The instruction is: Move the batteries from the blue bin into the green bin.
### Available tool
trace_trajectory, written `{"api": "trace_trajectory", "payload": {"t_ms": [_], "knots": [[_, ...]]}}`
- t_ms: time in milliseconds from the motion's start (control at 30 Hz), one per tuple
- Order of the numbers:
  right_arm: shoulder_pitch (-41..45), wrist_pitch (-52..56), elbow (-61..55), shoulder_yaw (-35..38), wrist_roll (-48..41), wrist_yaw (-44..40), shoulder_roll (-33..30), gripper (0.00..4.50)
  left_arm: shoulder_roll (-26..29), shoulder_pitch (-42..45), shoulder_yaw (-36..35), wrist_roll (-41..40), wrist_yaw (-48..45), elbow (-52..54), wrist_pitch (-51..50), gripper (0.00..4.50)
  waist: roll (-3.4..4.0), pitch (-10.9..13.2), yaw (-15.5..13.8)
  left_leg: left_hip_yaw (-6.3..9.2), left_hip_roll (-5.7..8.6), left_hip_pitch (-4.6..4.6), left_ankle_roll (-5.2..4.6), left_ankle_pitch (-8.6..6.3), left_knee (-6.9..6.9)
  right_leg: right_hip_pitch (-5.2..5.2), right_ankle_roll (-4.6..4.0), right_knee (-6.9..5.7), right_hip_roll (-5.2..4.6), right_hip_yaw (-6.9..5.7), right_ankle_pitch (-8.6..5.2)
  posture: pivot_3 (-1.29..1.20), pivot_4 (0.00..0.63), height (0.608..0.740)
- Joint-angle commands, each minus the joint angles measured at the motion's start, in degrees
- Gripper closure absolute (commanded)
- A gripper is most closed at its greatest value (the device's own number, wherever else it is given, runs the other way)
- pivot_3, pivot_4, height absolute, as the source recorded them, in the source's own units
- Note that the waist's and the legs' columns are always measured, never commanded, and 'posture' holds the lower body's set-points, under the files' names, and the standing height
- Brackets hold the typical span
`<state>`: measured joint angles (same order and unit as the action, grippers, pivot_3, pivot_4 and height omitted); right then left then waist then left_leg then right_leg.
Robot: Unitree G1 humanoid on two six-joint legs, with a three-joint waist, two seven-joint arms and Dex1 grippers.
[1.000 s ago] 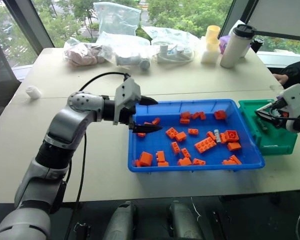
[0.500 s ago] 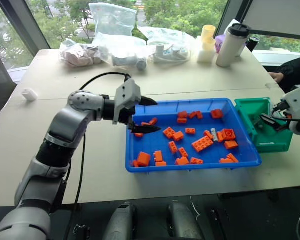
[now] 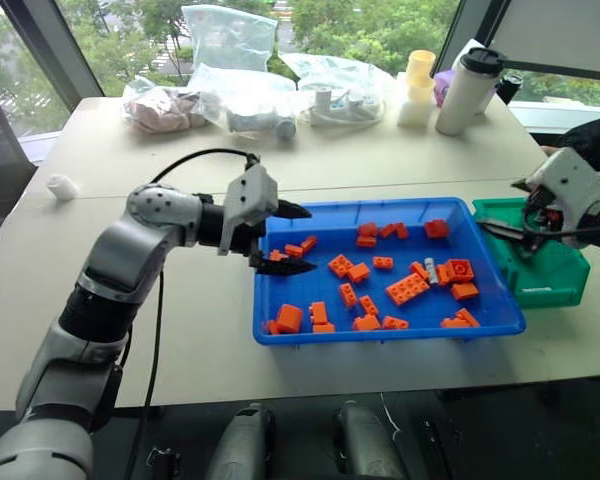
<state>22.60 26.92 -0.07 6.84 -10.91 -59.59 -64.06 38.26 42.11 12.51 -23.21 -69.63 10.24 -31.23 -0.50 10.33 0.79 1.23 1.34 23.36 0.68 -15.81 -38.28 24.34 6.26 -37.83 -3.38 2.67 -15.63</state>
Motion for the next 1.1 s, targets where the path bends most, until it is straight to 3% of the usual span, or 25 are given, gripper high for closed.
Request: {"api": "trace_trajectory", "payload": {"t_ms": [33,467,900,1000,1100], "knots": [[1.8,-3.4,-2.3,-3.3,-1.4,-7.8,-1.5,0.03,2.6,-0.2,0.9,-0.3,-3.8,3.4,0.4,0.0,0.0,0.0,0.3,-0.02,0.0,-0.01,0.0,0.0,-0.01,0.0,0.0,0.0,0.0,0.0,0.0,0.0,0.15,0.74],[16.7,-22.3,16.0,-21.7,11.3,-20.8,5.2,0.03,2.7,-2.0,1.9,2.4,-2.1,4.7,1.6,0.0,-0.01,0.0,0.1,-0.02,0.0,-0.03,0.01,0.0,-0.04,0.0,-0.01,-0.03,-0.01,0.0,0.0,0.0,0.15,0.74],[28.8,-33.7,42.9,-27.7,19.4,-26.3,13.9,0.03,4.6,-5.1,0.0,1.3,0.3,8.4,-1.2,0.0,-0.01,0.0,0.3,-0.01,-0.02,-0.04,0.02,0.01,-0.03,0.02,-0.01,-0.05,-0.01,-0.01,0.0,0.0,0.15,0.74],[30.1,-34.7,46.0,-27.8,20.2,-27.0,15.0,0.84,4.7,-5.1,0.0,1.3,0.6,8.3,-1.0,0.0,-0.02,0.0,0.2,-0.01,0.0,-0.03,0.03,0.01,-0.04,0.01,-0.01,-0.05,-0.02,-0.01,0.0,0.0,0.15,0.74],[30.4,-34.9,46.9,-27.6,20.4,-28.5,15.2,2.3,4.8,-5.2,0.0,1.3,0.8,8.4,-1.0,0.0,-0.02,0.0,0.2,-0.01,0.0,-0.04,0.03,0.01,-0.04,0.01,-0.01,-0.06,-0.03,-0.02,0.0,0.0,0.15,0.74]]}}
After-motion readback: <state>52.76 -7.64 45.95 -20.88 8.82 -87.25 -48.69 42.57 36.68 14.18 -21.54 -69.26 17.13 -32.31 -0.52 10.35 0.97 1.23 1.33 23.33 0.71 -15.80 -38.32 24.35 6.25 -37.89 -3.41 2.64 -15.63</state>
